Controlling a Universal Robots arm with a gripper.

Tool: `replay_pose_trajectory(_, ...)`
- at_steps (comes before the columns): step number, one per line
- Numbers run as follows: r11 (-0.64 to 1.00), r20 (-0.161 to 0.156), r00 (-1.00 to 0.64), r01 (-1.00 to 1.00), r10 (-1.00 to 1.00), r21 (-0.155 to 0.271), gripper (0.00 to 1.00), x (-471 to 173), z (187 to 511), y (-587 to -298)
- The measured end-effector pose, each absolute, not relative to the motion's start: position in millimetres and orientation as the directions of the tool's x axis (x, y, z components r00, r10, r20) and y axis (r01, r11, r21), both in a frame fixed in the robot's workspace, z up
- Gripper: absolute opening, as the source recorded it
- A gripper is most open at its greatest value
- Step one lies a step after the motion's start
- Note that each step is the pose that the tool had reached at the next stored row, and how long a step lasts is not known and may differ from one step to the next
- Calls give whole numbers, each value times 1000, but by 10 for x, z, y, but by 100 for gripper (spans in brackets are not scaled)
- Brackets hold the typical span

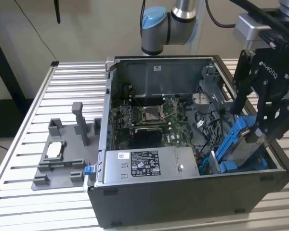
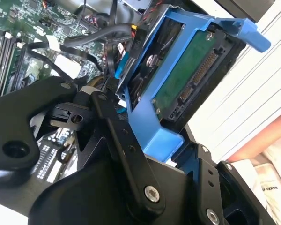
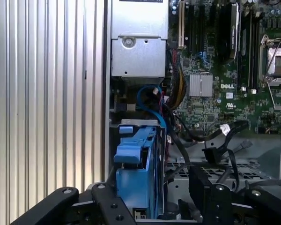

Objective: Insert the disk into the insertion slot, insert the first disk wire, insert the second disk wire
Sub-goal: 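Insert the disk into the insertion slot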

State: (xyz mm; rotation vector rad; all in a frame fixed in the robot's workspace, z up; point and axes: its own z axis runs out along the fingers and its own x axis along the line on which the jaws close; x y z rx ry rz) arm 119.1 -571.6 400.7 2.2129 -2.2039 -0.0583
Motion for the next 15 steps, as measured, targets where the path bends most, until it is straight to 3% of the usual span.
replay_pose_trajectory(3, -4, -35, 2, -999, -999, 37, 69, 1172, 4020, -5707)
replay_pose_trajectory(9, -3, -129, -1, -1000, -992, 30, 69, 1127, 4021, -5701)
replay_pose_trajectory(15, -4, -144, 1, -1000, -990, 20, 69, 1124, 4061, -5699)
